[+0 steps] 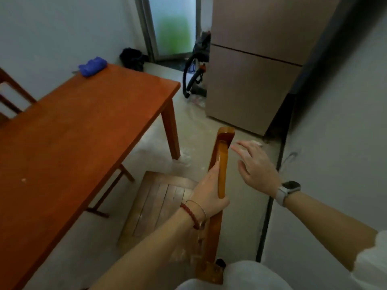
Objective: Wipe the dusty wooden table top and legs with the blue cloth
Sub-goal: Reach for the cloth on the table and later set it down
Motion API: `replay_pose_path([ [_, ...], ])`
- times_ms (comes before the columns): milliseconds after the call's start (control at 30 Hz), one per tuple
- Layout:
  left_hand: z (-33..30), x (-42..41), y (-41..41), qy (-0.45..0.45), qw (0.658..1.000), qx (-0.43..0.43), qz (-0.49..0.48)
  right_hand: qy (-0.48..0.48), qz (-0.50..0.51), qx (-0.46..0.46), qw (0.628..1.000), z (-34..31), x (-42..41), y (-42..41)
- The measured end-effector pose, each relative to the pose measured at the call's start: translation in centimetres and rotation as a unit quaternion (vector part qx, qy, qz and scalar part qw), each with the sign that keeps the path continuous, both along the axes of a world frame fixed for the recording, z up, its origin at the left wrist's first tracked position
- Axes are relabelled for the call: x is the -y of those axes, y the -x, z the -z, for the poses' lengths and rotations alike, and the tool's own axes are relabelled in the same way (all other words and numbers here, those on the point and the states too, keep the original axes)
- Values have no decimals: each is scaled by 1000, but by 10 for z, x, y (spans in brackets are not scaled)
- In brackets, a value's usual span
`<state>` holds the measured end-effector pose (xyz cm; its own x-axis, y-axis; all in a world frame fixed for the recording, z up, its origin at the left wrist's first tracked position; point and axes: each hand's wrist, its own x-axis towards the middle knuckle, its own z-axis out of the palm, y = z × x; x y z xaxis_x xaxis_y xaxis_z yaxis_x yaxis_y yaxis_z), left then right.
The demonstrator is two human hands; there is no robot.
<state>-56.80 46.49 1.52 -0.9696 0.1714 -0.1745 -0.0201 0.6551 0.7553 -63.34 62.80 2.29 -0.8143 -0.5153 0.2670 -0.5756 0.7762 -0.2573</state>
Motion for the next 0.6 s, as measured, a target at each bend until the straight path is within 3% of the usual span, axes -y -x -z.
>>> replay_pose_path([
  [100, -6, -1, -4, -5, 999, 15, -30, -123, -178, -53, 975, 6, 1, 22],
  [200, -9, -3, -11, 30, 997, 29, -68, -193, -276, -58, 940, 8, 6, 41],
  [400, -4, -4, -16, 115, 990, 16, -76, -213, -328, -29, 920, -1, 21, 56],
  [600, -15, 9, -39, 234, 970, 20, -63, -168, -341, -94, 920, 3, 37, 36],
])
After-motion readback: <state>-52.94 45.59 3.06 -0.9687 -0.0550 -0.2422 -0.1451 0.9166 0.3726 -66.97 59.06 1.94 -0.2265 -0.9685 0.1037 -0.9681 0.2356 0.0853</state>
